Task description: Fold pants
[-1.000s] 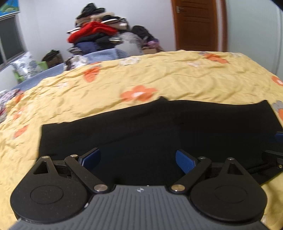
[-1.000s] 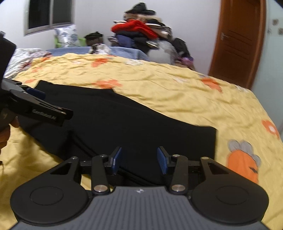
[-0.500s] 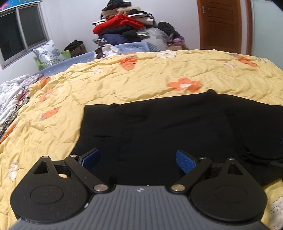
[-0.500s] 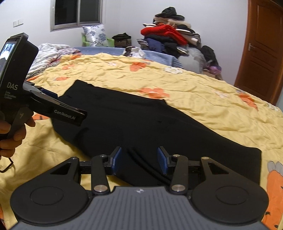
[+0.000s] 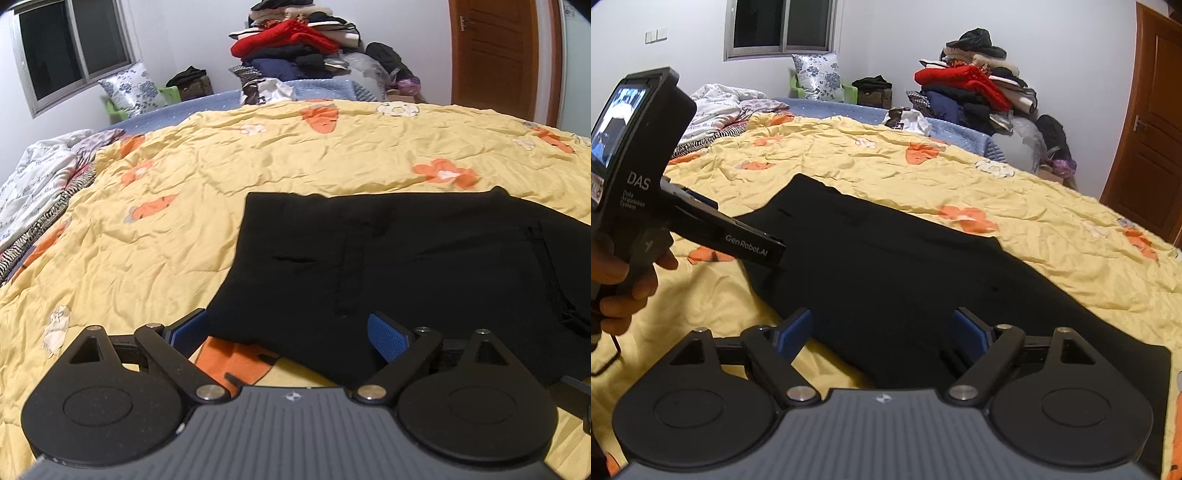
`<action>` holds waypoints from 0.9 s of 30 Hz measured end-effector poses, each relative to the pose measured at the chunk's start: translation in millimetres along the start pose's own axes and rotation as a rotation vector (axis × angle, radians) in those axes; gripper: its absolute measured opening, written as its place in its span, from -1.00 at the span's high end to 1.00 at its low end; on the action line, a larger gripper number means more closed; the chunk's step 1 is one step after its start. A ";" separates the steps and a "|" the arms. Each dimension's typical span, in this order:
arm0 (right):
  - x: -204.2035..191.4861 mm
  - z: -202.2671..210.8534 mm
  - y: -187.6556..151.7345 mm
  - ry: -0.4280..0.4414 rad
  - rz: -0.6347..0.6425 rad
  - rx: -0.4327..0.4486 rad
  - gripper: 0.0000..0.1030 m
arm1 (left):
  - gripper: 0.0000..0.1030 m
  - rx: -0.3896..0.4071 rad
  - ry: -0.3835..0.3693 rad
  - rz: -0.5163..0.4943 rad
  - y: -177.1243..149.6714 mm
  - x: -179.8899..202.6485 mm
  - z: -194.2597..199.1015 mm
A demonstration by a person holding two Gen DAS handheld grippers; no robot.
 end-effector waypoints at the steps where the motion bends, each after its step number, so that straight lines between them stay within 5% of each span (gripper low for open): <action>1: -2.9 -0.4 1.0 0.006 -0.005 0.000 -0.63 | -0.84 -0.001 0.002 0.005 -0.9 -2.6 -0.2; 11: -21.7 1.2 9.0 0.019 -0.019 0.050 -0.91 | -0.84 -0.024 -0.002 0.026 -6.5 -12.0 -10.3; 17: -26.6 -5.8 10.7 -0.054 -0.007 0.040 -0.92 | -0.89 -0.008 0.026 0.069 -8.1 -31.3 -7.6; 22: -54.2 -1.3 17.2 0.011 0.079 0.155 -0.92 | -0.92 -0.043 0.120 0.224 -20.8 -86.6 -13.8; 25: -78.3 -15.2 20.6 0.092 0.131 0.111 -0.92 | -0.93 -0.071 0.220 0.295 -32.6 -122.7 -19.4; 27: -93.6 -31.1 22.7 0.031 0.213 0.101 -0.92 | -0.92 -0.088 0.268 0.301 -38.0 -142.4 -23.1</action>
Point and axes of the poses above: each gripper's, at about its wrist camera, not at the fingertips, and z roughly against the way its jaws point, x to its right, y to its top, the point moved 7 cm from there along -z, roughly the way its jaws point, and after that the axes turned 4 degrees about -z, right-handed, at the moved point
